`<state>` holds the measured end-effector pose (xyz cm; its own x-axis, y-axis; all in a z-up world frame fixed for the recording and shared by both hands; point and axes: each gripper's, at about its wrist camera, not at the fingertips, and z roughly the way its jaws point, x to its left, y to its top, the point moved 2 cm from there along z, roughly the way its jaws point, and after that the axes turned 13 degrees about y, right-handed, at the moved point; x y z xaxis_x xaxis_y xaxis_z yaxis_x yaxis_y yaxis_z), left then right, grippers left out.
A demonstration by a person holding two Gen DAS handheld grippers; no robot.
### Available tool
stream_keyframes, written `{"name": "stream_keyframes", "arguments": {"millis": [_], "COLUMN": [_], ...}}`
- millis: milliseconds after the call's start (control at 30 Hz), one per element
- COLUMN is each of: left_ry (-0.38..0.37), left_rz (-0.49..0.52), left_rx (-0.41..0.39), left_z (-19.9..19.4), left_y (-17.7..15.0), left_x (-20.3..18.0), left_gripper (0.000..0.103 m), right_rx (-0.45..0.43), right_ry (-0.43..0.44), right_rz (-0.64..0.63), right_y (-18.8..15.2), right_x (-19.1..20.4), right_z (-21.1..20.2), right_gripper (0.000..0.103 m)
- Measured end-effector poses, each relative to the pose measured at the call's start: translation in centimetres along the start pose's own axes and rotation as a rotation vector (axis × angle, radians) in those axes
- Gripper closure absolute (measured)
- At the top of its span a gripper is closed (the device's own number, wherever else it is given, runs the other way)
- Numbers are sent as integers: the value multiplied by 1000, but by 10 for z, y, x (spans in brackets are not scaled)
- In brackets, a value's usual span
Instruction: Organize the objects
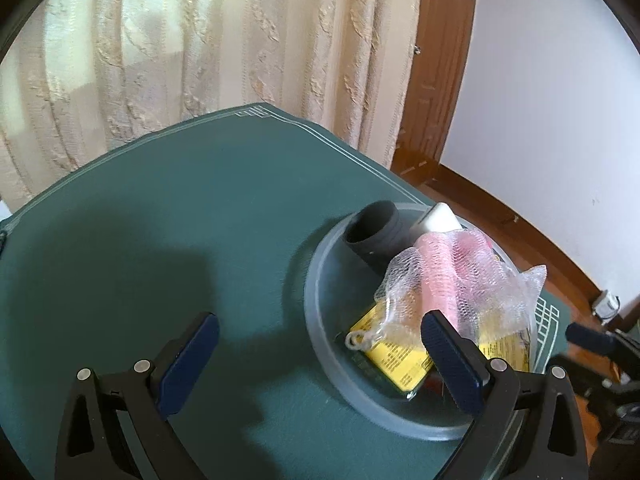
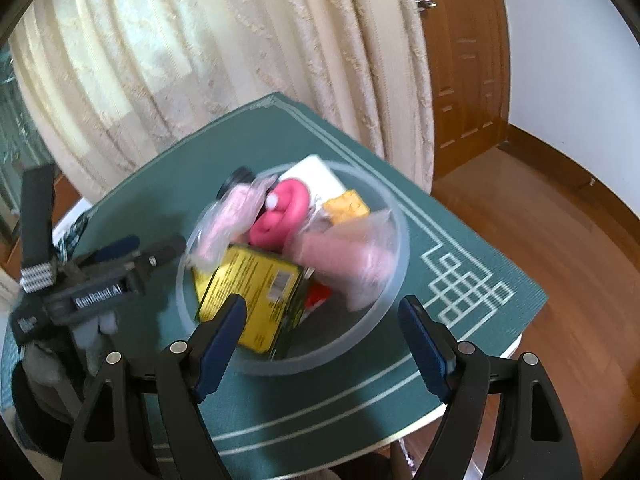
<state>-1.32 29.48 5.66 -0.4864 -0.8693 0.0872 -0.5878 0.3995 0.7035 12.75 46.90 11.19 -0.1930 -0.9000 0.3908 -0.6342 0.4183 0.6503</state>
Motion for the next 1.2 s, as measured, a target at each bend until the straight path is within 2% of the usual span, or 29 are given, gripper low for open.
{"name": "stream_keyframes", "arguments": {"millis": [100, 267, 500, 700, 1033, 1200], "left_ry": [13, 105, 44, 37, -47, -39], "left_rz": [-20, -31, -37, -5, -1, 4], "left_rx": [-11, -20, -36, -28, -6, 10], "left_z": [-14, -35, -58, -65, -68, -64], "left_y": [-2, -7, -13, -25, -28, -30], "left_x": [7, 11, 6, -3, -5, -6], "left_gripper": [0, 0, 0, 0, 0, 0], "right_rx": [17, 34, 27, 11, 12, 15], "right_ry": [0, -15, -56, -139, -140, -140], "right_rz": [2, 9, -16, -94, -81, -79], "right_y": [-6, -13, -19, -24, -26, -26], "right_x": [2, 5, 13, 24, 27, 27], "right_z": [1, 1, -2, -3, -3, -2], "right_gripper": [21, 21, 21, 21, 21, 21]}}
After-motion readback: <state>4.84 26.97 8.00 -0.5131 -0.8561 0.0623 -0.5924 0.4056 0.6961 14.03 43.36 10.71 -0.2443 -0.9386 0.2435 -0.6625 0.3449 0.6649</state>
